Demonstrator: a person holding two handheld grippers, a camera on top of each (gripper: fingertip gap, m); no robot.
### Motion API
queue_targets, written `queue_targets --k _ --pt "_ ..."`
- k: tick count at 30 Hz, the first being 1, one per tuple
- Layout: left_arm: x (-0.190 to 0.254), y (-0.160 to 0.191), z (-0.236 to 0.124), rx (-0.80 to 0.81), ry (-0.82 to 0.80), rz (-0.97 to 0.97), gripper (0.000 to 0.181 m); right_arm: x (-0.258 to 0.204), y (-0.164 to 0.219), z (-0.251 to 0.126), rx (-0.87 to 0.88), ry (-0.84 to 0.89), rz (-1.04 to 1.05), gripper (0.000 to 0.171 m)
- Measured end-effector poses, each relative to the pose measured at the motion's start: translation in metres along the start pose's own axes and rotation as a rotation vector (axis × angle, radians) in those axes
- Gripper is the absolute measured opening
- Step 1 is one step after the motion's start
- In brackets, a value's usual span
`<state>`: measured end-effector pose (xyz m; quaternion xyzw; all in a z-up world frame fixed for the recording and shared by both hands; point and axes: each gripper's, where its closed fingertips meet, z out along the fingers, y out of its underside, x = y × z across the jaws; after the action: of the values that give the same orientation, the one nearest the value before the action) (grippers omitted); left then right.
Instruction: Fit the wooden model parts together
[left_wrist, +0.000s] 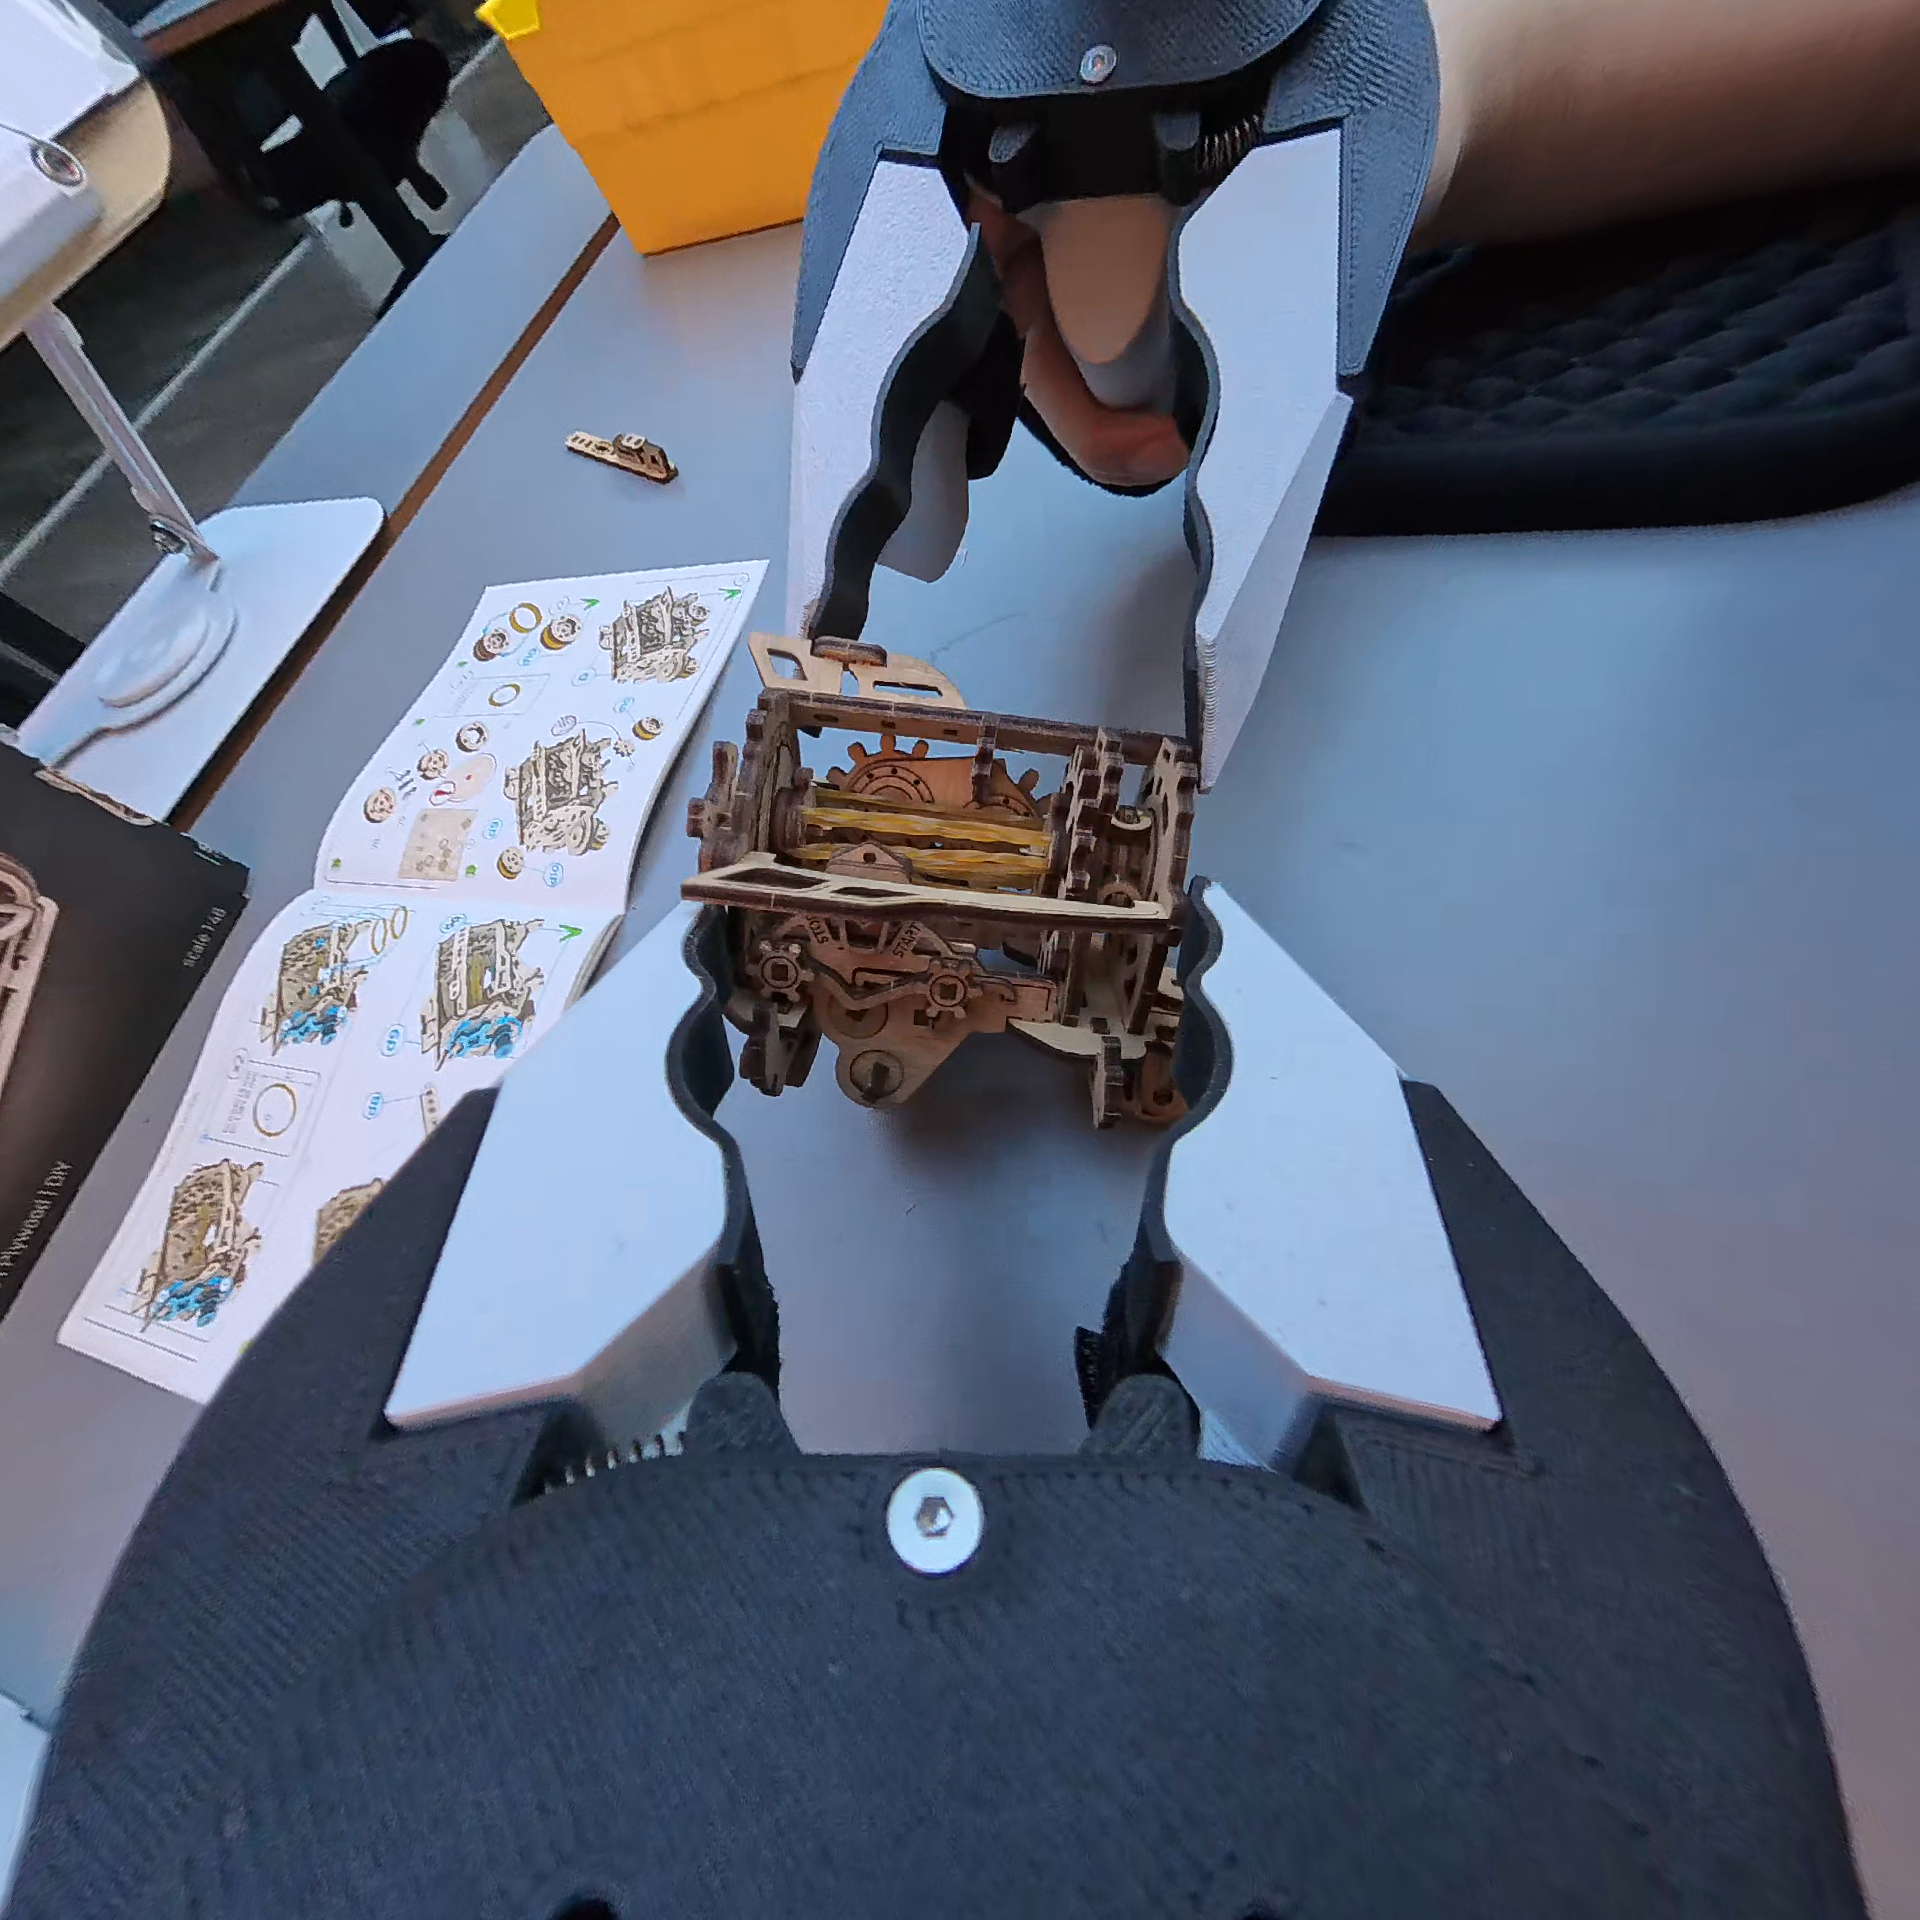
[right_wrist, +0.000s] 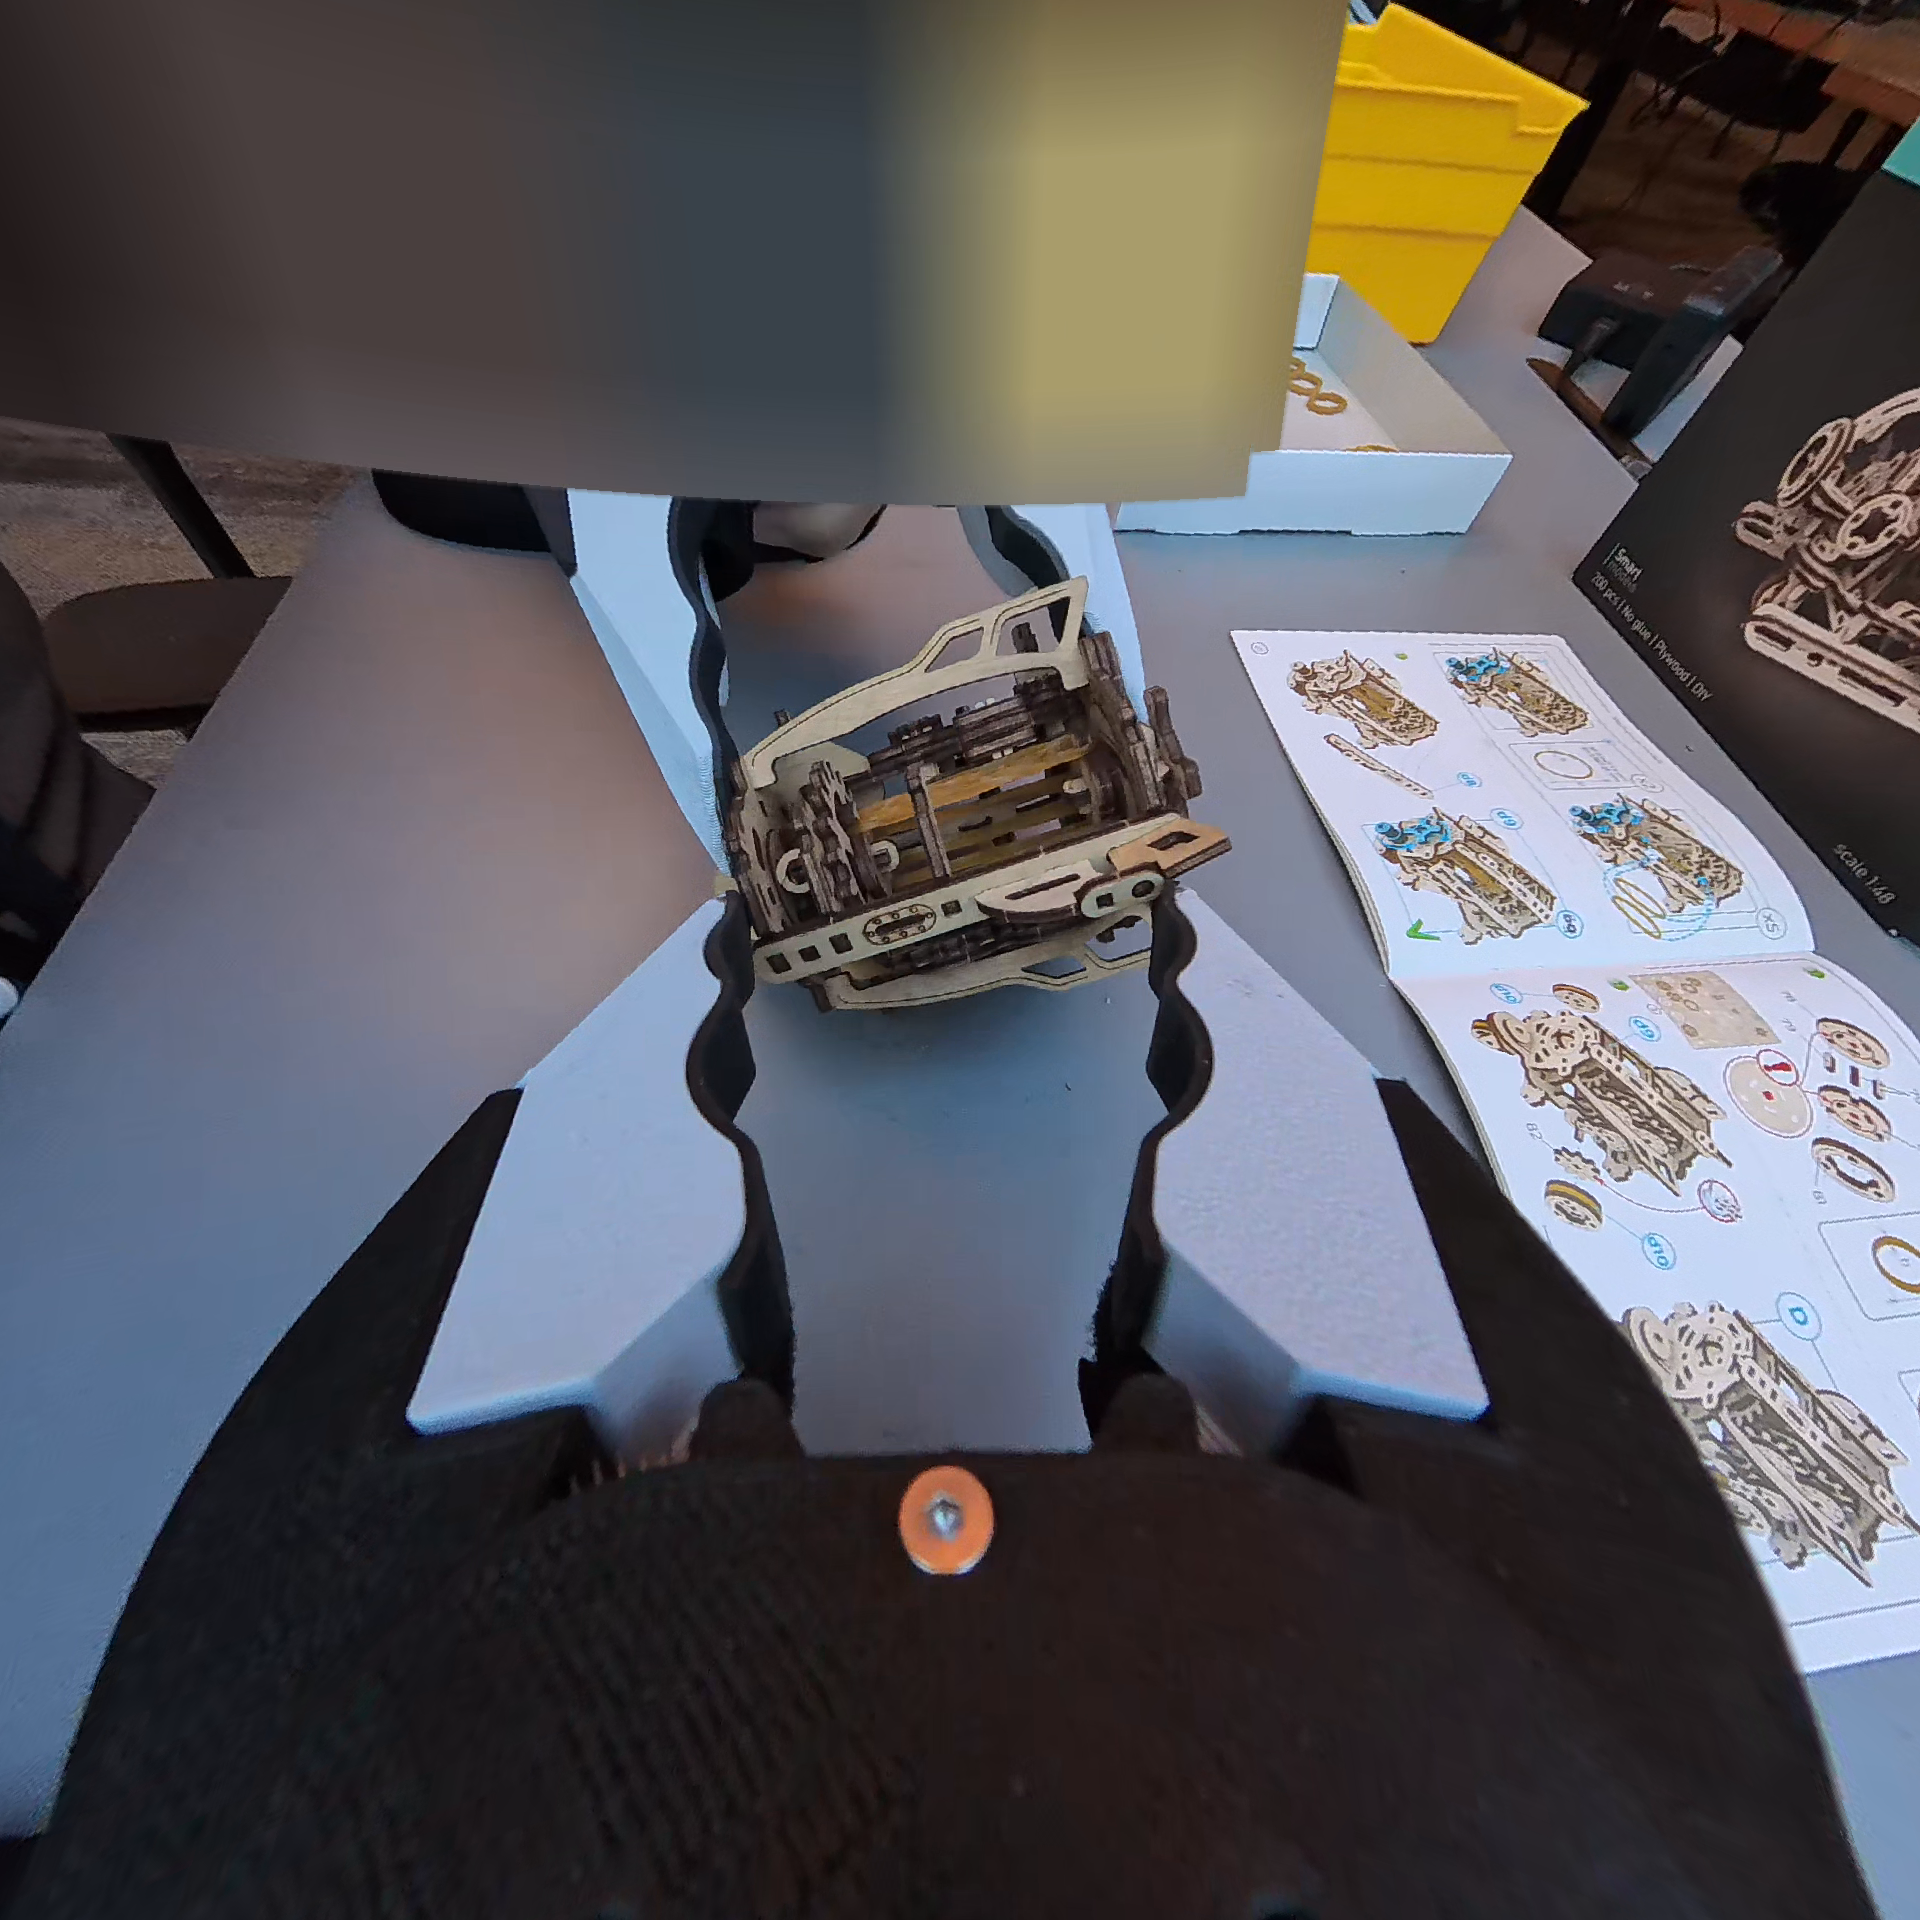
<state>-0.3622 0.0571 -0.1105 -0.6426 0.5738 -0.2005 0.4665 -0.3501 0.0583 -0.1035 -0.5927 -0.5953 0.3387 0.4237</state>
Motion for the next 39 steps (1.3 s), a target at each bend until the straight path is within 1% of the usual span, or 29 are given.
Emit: queue_targets --k 9,22,28,34,36,39 --pt "0.005 -0.004 0.0 0.008 -0.051 0.106 0.085 -0.006 0.002 -0.003 -0.005 0.046 -0.055 0.077" --pt "0.003 -0.005 0.002 0.005 -0.036 0.065 0.085 -0.002 0.005 -0.003 -0.022 0.074 -0.051 0.078" --pt "0.0 -0.005 0.004 -0.011 -0.024 -0.003 0.085 0.002 0.009 0.0 -0.04 0.083 0.008 0.079" --pt "-0.004 0.001 0.001 -0.017 -0.027 -0.038 0.085 0.004 0.01 0.004 -0.059 0.089 0.059 0.077" --pt "-0.005 0.004 -0.001 -0.026 -0.023 -0.061 0.085 0.006 0.01 0.004 -0.08 0.104 0.129 0.079" --pt "-0.009 0.014 -0.006 -0.057 -0.03 -0.1 0.083 0.011 0.015 0.0 -0.143 0.167 0.276 0.087"
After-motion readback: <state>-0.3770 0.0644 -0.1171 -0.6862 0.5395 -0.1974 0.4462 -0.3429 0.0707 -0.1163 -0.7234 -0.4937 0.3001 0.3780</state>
